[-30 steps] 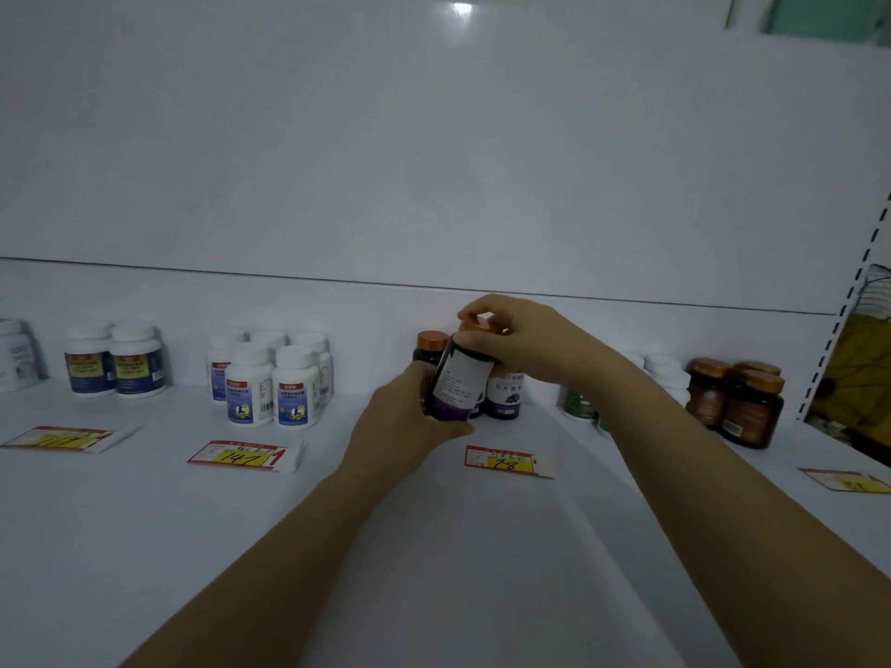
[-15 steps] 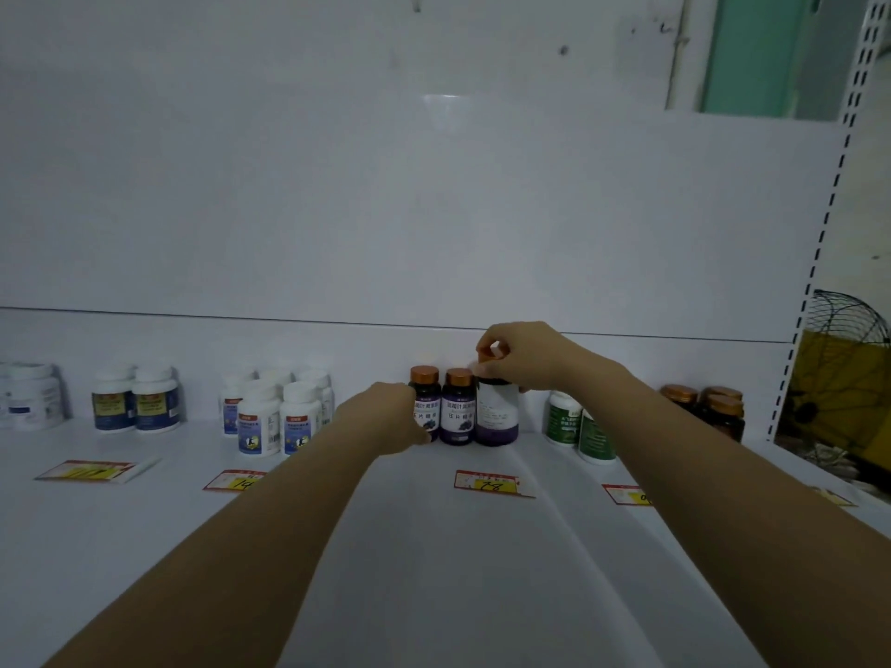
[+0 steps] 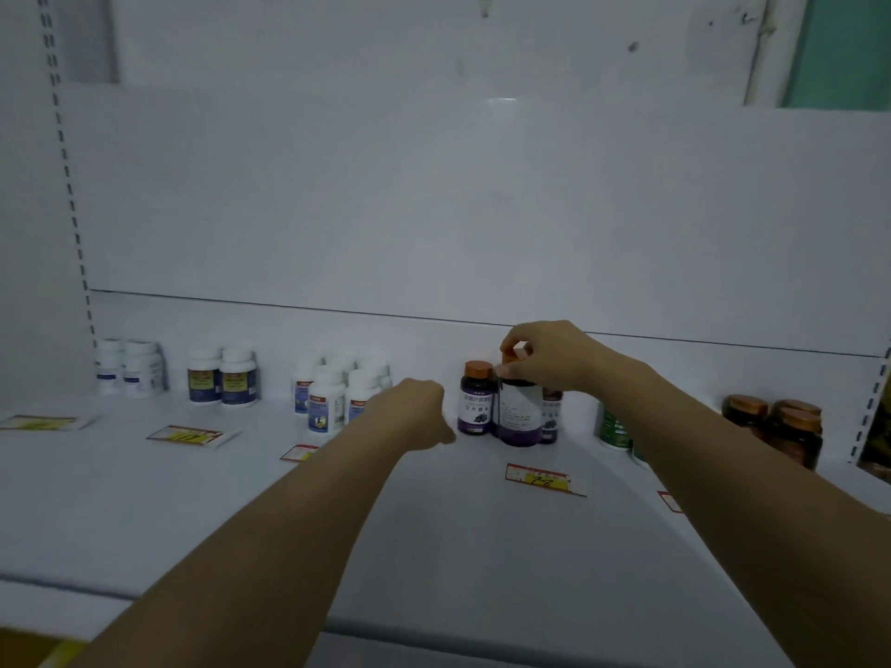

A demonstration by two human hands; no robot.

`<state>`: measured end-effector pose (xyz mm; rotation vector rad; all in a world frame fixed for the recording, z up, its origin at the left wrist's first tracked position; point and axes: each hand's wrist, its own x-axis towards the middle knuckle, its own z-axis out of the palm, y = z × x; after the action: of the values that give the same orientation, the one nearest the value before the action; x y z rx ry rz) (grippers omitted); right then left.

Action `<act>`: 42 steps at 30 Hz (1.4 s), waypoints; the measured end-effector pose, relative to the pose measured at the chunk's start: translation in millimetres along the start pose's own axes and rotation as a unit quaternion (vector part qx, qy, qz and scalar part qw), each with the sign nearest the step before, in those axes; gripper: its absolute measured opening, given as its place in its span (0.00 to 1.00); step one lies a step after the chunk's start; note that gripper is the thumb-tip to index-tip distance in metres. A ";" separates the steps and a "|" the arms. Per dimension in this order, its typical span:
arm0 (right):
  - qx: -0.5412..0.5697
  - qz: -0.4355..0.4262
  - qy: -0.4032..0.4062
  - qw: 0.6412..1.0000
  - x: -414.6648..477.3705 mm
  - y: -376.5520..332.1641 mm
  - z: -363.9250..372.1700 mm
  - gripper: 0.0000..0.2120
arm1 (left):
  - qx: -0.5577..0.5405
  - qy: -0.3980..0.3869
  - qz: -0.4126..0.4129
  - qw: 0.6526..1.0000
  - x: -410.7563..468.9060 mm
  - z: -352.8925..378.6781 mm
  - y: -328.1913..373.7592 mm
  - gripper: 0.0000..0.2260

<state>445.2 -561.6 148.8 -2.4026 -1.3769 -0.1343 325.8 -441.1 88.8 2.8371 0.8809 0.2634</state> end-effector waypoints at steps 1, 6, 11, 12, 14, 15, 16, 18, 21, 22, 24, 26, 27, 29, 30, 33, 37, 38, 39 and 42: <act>-0.006 -0.011 -0.001 1.000 2.6 -7.9 1.2 0.18 | 0.004 0.001 -0.005 1.000 -3.8 -1.9 -6.8 0.22; 0.017 -0.083 -0.002 0.996 19.2 -65.7 12.7 0.18 | 0.030 0.025 -0.051 0.998 -31.5 -17.4 -56.0 0.20; 0.077 -0.156 -0.014 0.985 37.0 -160.4 38.7 0.17 | 0.046 0.058 -0.121 0.990 -75.7 -46.8 -132.2 0.20; 0.089 -0.173 -0.018 0.981 38.8 -183.0 45.2 0.16 | 0.045 0.065 -0.139 0.987 -87.5 -53.6 -150.6 0.21; 0.114 -0.203 -0.032 0.972 39.9 -229.9 59.7 0.16 | 0.043 0.074 -0.178 0.980 -114.8 -66.5 -188.6 0.22; 0.124 -0.219 -0.040 0.967 39.9 -253.9 66.9 0.15 | 0.044 0.078 -0.198 0.976 -128.9 -72.6 -208.2 0.22; 0.134 -0.234 -0.048 0.962 39.4 -278.4 74.3 0.15 | 0.044 0.084 -0.218 0.971 -143.8 -78.8 -227.9 0.21; 0.151 -0.266 -0.061 0.950 36.5 -329.6 90.1 0.15 | 0.043 0.093 -0.258 0.961 -175.6 -89.7 -267.8 0.20; 0.166 -0.314 -0.071 0.932 29.4 -404.1 114.8 0.15 | 0.057 0.100 -0.310 0.944 -222.7 -101.7 -325.8 0.19; 0.168 -0.332 -0.076 0.925 26.8 -428.8 123.3 0.15 | 0.060 0.102 -0.325 0.938 -238.1 -105.0 -344.9 0.19; 0.178 -0.365 -0.097 0.909 21.3 -477.4 141.3 0.14 | 0.061 0.102 -0.356 0.927 -268.1 -109.8 -382.3 0.19; 0.190 -0.392 -0.122 0.892 18.2 -524.7 161.8 0.15 | 0.056 0.097 -0.394 0.912 -295.2 -112.0 -421.3 0.18; 0.196 -0.405 -0.133 0.883 18.0 -548.1 173.0 0.15 | 0.053 0.095 -0.412 0.905 -307.1 -112.5 -441.4 0.18; 0.201 -0.430 -0.150 0.867 19.3 -593.6 196.3 0.16 | 0.049 0.094 -0.444 0.889 -327.8 -113.3 -482.0 0.18; 0.200 -0.442 -0.158 0.860 21.0 -616.2 208.5 0.16 | 0.049 0.093 -0.460 0.882 -336.7 -113.4 -502.6 0.19; 0.197 -0.468 -0.171 0.844 30.8 -678.1 243.0 0.16 | 0.054 0.094 -0.494 0.863 -358.1 -114.4 -563.9 0.20; 0.188 -0.481 -0.197 0.833 56.2 -756.0 278.6 0.15 | 0.046 0.090 -0.531 0.841 -375.0 -120.9 -639.1 0.22; 0.182 -0.484 -0.204 0.832 63.3 -774.7 287.7 0.15 | 0.045 0.088 -0.536 0.838 -378.4 -121.5 -657.5 0.22; 0.177 -0.484 -0.209 0.831 70.4 -792.9 297.4 0.15 | 0.042 0.083 -0.541 0.836 -381.7 -121.5 -675.8 0.22; 0.165 -0.485 -0.226 0.829 89.3 -844.5 330.4 0.16 | 0.030 0.071 -0.550 0.831 -391.3 -118.7 -734.6 0.22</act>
<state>-258.1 14.9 90.3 -1.2859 -2.4779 0.4137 -416.9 -55.4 8.3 1.8788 2.3390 0.2653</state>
